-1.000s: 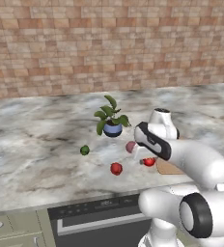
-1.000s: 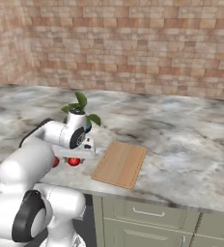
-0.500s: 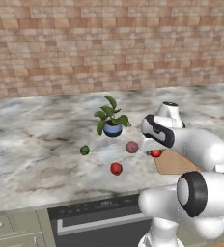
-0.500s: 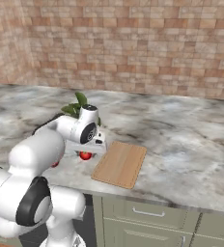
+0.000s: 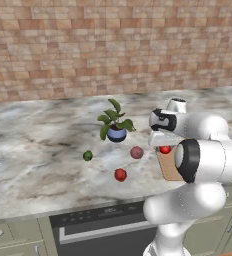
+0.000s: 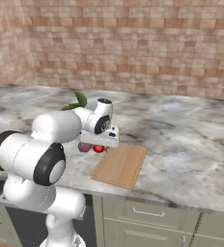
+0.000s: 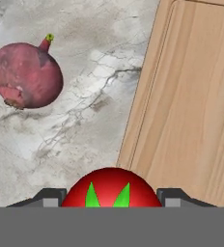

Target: Place the avocado, onion, tomato, and bell pepper on the cutting board.

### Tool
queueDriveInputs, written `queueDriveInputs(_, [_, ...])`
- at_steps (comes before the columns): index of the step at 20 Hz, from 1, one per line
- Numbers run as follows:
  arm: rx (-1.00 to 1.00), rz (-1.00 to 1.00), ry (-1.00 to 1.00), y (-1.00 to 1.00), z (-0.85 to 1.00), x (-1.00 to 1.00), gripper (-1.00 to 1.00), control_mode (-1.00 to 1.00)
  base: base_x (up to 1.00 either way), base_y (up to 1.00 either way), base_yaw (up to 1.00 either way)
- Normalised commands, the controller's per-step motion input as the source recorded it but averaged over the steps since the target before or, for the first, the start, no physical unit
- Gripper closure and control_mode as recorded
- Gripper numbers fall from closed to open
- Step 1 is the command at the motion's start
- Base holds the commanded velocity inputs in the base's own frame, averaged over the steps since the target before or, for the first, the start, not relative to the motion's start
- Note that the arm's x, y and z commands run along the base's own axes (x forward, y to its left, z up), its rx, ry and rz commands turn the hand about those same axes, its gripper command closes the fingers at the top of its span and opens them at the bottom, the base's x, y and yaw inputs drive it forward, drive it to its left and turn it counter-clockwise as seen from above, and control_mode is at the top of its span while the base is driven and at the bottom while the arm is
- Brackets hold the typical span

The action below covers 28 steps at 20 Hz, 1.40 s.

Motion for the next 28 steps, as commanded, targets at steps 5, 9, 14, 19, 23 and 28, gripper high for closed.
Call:
queueDriveInputs(5, [0.00,-0.03,0.05,-0.37,0.00,0.30,1.00,-1.00,0.00,0.00,0.00])
queueDriveInputs(9, [0.00,-0.02,0.05,-0.26,-0.16,0.11,1.00,-1.00,0.00,0.00,0.00])
queueDriveInputs(14, [0.00,-0.01,0.07,-0.11,-0.45,0.02,1.00,-1.00,0.00,0.00,0.00])
queueDriveInputs(19, [0.00,0.00,0.08,-0.01,-0.44,0.01,1.00,-1.00,0.00,0.00,0.00])
queueDriveInputs(23, [0.00,0.00,0.00,-0.02,-0.12,0.00,1.00,-1.00,0.00,0.00,0.00])
queueDriveInputs(28, [0.00,0.00,0.00,-0.08,-0.10,0.00,1.00,-1.00,0.00,0.00,0.00])
